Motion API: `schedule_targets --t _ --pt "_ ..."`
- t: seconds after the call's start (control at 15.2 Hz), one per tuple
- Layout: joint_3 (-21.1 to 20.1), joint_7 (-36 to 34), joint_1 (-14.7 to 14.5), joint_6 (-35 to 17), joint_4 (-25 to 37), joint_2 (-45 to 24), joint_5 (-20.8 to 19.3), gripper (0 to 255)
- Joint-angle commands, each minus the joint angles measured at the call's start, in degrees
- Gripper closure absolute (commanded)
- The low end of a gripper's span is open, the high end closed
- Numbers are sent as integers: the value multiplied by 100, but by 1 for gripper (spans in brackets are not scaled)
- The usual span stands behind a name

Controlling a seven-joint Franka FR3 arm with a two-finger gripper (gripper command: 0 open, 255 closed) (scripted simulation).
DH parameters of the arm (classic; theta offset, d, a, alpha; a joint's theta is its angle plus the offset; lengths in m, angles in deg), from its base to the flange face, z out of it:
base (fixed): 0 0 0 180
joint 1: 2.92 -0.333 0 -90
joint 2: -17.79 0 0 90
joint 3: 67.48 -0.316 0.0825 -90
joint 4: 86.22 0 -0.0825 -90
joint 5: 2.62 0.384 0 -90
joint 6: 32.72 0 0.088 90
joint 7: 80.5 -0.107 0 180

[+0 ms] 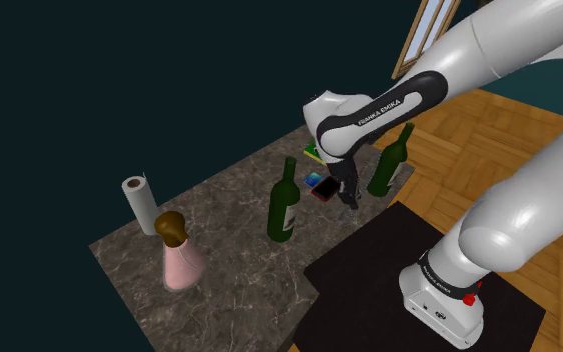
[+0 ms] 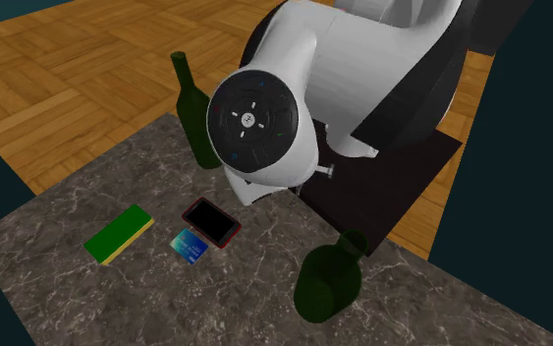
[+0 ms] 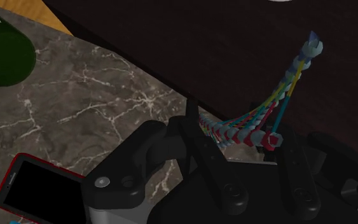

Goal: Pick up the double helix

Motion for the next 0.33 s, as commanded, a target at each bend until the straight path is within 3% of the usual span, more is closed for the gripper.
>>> schedule_targets --t 0.0,0.26 --pt "2 43 -4 181 35 149 27 255" --pt "5 81 -8 364 88 283 51 255"
